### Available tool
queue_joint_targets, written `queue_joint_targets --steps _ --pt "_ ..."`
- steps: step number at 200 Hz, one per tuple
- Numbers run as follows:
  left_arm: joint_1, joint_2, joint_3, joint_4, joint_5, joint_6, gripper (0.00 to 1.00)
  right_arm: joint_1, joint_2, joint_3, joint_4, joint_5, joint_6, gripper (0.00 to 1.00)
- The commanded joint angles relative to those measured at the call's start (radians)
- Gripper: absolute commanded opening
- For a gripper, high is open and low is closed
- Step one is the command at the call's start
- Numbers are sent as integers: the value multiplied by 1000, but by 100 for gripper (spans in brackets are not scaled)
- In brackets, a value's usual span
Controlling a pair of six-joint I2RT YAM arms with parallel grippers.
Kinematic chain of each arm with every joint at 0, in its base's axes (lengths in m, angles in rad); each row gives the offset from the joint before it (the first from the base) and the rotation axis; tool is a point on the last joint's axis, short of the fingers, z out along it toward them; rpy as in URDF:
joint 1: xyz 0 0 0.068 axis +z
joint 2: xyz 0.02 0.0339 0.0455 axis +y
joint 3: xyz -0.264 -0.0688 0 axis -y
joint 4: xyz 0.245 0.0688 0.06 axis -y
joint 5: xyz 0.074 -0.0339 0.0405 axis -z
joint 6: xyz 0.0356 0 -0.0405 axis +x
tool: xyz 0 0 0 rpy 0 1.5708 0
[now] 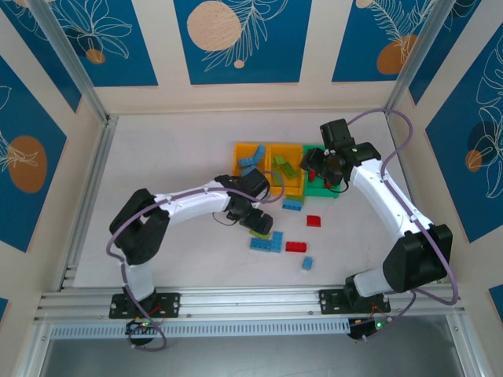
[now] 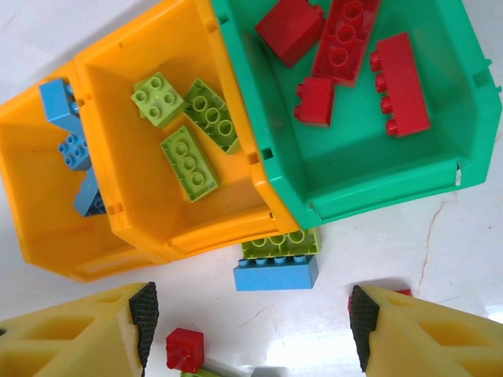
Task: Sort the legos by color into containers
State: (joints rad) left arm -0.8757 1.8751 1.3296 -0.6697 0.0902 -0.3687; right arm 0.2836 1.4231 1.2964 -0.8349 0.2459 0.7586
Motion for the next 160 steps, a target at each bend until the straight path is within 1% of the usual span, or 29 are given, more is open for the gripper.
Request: queue_joint_targets --steps 1,41,64,88,105,117,134,147,160 --pt "-4 45 51 -30 -82 10 79 -4 -36 -13 -12 -26 11 69" --pt "-3 117 86 -22 -107 20 63 -4 -39 -23 -7 -35 16 68" --pt "-1 134 82 -15 -106 25 56 -4 -47 -26 -6 -39 17 68" --pt "7 141 79 -6 -69 32 48 -5 -52 -26 -9 -62 26 68" --pt "26 141 74 -3 -1 40 40 -9 -55 -14 -18 -97 30 68" --pt "43 115 48 28 44 43 33 -12 -56 -1 -33 -125 26 68" --pt "69 34 4 102 123 68 32 -18 -60 24 -66 -172 18 68" --pt "81 -43 -18 157 162 112 32 -33 -65 37 -85 -252 2 68" --pt "87 -122 -28 200 175 190 32 -54 -70 44 -95 -375 -26 68"
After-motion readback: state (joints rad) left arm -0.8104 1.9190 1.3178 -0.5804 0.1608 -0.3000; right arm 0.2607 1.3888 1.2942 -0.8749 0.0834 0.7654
